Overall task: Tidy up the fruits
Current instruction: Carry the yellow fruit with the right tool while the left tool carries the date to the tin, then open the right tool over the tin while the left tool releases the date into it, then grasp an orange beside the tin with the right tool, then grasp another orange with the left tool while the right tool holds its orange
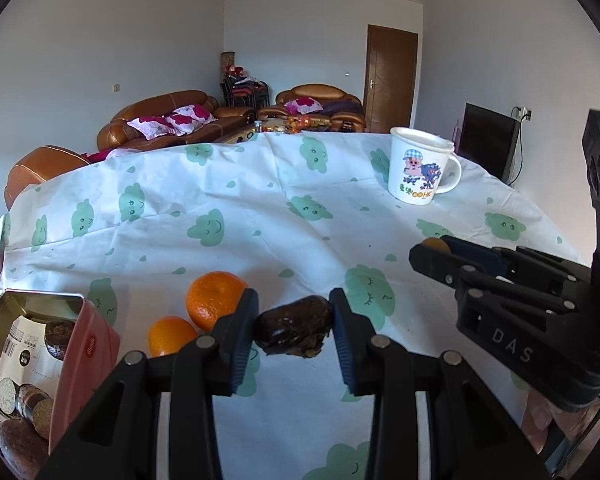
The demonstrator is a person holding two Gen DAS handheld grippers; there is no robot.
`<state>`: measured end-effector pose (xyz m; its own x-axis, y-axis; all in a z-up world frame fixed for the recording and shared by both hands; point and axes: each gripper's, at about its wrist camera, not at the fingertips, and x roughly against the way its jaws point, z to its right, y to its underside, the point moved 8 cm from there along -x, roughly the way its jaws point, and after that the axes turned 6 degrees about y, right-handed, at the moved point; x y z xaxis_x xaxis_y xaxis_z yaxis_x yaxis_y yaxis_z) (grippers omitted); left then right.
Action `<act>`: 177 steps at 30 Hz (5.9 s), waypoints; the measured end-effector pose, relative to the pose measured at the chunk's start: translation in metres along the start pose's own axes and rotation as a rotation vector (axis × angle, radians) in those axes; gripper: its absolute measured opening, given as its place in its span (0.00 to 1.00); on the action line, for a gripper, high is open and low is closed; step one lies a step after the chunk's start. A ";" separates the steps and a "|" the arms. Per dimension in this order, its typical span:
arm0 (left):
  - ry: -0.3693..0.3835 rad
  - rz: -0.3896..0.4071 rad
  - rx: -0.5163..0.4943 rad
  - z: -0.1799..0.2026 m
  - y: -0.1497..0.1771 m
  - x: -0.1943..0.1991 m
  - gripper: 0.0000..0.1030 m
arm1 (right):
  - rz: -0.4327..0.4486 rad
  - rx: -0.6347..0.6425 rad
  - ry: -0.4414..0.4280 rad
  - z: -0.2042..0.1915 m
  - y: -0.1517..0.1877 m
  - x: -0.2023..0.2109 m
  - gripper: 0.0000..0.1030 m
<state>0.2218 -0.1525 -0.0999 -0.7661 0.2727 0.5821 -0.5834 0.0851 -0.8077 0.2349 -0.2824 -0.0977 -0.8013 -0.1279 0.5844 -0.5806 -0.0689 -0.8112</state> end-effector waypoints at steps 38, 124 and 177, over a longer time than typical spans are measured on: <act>-0.047 0.221 -0.011 0.000 -0.011 0.045 0.37 | 0.193 0.017 -0.028 -0.004 -0.010 0.037 0.27; -0.333 0.202 0.278 -0.219 0.085 0.178 0.90 | -0.003 0.322 -0.227 -0.172 0.016 0.022 0.53; -0.034 -0.183 0.157 -0.059 0.004 -0.051 0.66 | -0.062 0.031 0.010 -0.032 -0.014 -0.042 0.34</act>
<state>0.2742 -0.1096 -0.1383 -0.6507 0.2339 0.7224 -0.7462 -0.0207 -0.6654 0.2721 -0.2439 -0.1105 -0.7652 -0.1129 0.6338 -0.6248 -0.1069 -0.7734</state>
